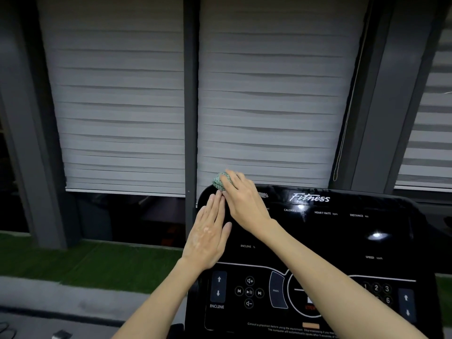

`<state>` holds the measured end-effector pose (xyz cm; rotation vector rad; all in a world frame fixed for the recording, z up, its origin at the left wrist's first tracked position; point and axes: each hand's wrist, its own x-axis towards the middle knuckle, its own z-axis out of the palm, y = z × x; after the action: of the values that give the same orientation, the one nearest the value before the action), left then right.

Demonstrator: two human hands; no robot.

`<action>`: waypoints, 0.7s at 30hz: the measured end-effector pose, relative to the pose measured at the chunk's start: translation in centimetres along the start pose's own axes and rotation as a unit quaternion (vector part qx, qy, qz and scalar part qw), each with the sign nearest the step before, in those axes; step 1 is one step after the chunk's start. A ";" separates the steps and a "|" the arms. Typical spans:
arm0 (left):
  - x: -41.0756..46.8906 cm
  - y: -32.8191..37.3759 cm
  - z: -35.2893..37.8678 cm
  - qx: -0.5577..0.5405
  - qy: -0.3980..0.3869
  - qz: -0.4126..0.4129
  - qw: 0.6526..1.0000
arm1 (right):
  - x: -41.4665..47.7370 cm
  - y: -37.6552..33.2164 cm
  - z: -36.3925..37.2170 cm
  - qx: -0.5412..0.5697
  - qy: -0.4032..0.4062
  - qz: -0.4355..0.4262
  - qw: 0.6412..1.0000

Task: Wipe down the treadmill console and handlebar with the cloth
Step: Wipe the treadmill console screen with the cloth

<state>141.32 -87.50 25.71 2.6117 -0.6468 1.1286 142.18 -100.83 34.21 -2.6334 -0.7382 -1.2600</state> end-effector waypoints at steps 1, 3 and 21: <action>-0.1 -0.1 0.1 0.002 0.002 0.002 1.000 | 0.3 -0.2 -0.1 0.000 0.003 -0.002 1.000; -0.1 -0.1 0.3 0.003 0.004 0.002 1.000 | 0.8 -0.9 -0.3 0.005 -0.004 0.000 1.000; -0.2 -0.2 0.5 0.023 0.013 0.008 1.000 | -4.2 5.1 -1.7 -0.064 0.031 0.067 0.995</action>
<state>141.62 -87.41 25.23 2.6297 -0.6454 1.1951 141.26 -107.41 32.60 -2.6766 -0.4778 -1.3861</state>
